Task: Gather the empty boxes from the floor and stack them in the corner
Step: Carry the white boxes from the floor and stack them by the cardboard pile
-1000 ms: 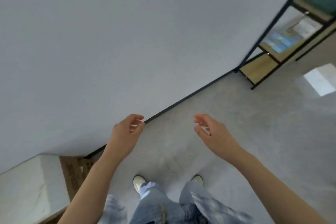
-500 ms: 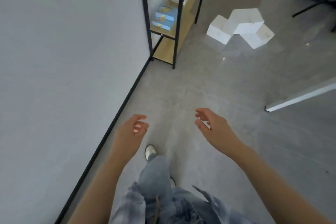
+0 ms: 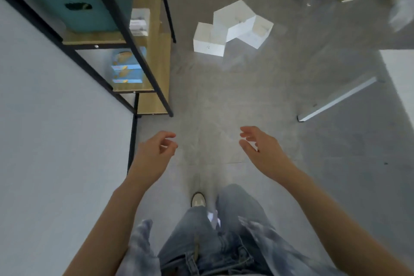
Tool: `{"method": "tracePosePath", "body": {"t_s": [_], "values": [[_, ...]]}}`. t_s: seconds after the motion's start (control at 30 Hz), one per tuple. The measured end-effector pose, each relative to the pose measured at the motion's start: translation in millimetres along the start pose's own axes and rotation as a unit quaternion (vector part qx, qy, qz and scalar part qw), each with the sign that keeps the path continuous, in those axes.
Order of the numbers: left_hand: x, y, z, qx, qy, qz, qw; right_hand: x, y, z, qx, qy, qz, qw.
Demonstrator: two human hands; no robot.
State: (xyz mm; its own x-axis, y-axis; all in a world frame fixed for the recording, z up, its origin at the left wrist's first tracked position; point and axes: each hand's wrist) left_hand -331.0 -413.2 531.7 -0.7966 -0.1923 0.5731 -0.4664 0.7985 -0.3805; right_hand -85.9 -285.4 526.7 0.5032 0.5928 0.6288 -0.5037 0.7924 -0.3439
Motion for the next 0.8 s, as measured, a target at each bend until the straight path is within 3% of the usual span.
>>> {"method": "tracePosePath", "body": {"t_s": [0.27,0.63,0.8], "values": [[-31.8,201.5,-103.4,-0.031,-0.004,0.039,0.999,94.1,162.2,-26.7,-0.055,0.033,-0.058,0.996],[-91.3,423.9,-250.6,0.014,-0.066,0.065,0.996,257.8,413.3,-58.6,-0.054,0.012,-0.035,0.998],[-97.1,548.6,-293.1,0.042,-0.091,0.042,0.994,314.2,547.0,-64.6,-0.058,-0.004,-0.017,0.998]]}}
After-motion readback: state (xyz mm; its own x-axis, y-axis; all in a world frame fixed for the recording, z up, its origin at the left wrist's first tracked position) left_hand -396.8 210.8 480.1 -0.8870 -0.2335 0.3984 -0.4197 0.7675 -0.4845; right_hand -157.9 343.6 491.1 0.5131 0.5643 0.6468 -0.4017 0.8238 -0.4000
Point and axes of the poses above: each hand's wrist, its own y-axis towards the middle knuckle, its own x-axis out of the back of the hand, z = x × y
